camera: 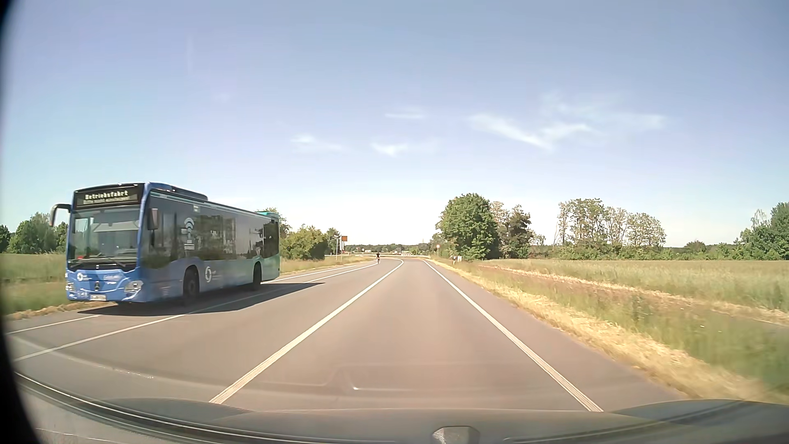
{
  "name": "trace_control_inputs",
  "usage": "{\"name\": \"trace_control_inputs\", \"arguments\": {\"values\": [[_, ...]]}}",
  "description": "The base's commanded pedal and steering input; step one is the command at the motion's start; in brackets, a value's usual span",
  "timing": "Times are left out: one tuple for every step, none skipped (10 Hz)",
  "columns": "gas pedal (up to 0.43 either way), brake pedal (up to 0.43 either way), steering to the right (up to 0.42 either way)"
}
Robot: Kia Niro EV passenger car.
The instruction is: Follow the waypoints while adhering to traffic rules and regulations
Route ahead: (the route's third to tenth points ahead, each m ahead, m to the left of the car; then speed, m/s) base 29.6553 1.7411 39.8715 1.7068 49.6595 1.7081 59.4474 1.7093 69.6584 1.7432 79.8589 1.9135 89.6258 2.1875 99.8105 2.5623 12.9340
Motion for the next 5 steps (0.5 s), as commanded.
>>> {"name": "trace_control_inputs", "arguments": {"values": [[0.079,0.03,0.001],[0.079,0.03,0.001],[0.079,0.03,0.001],[0.079,0.03,0.001],[0.079,0.03,0.001]]}}
